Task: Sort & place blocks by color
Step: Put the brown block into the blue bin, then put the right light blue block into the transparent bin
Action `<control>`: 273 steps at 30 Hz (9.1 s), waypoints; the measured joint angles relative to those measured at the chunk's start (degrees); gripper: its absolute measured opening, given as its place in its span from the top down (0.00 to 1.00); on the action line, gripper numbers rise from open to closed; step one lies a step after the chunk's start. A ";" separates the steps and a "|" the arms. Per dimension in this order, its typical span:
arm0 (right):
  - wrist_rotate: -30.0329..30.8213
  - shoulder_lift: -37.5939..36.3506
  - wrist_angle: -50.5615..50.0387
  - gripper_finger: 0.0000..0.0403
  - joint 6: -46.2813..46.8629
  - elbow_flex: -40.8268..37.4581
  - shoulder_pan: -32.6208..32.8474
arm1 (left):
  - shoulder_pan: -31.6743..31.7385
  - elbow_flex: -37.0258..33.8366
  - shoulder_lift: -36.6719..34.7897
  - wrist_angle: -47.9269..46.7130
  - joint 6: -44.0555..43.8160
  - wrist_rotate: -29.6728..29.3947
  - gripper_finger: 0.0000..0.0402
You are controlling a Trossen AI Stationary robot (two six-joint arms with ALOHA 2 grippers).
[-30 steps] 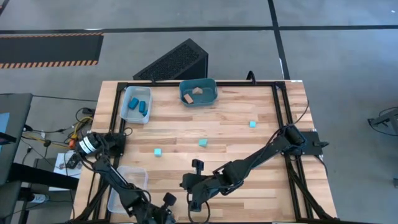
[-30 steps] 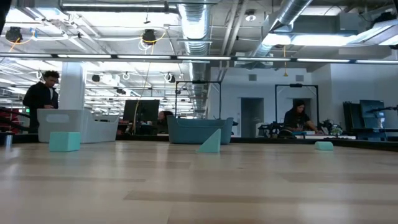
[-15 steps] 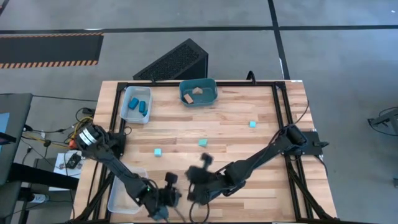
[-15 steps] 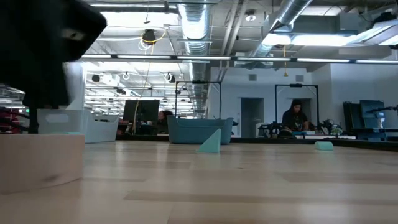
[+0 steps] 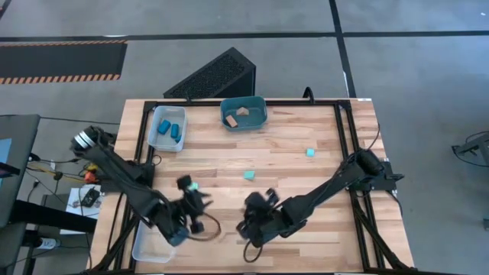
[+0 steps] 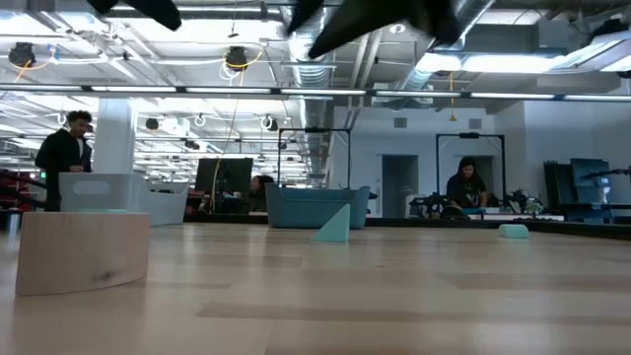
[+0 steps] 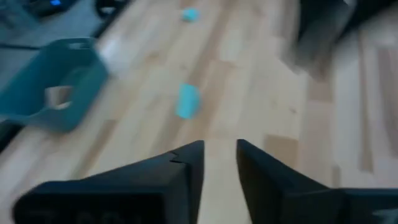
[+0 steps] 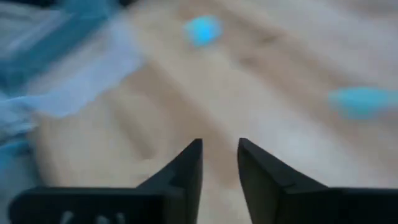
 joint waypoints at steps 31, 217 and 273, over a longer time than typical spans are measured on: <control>-37.10 6.72 32.82 0.45 -68.34 -6.43 -7.11 | -0.26 -33.67 -19.59 32.29 -16.47 13.77 0.46; -35.83 -33.08 -0.19 0.77 -7.88 -59.82 -59.61 | 77.42 -21.07 -21.19 27.35 48.70 49.81 0.47; -53.55 -22.76 76.66 0.82 -8.82 -41.90 -44.12 | 51.79 -21.07 -21.30 64.15 49.23 54.93 0.18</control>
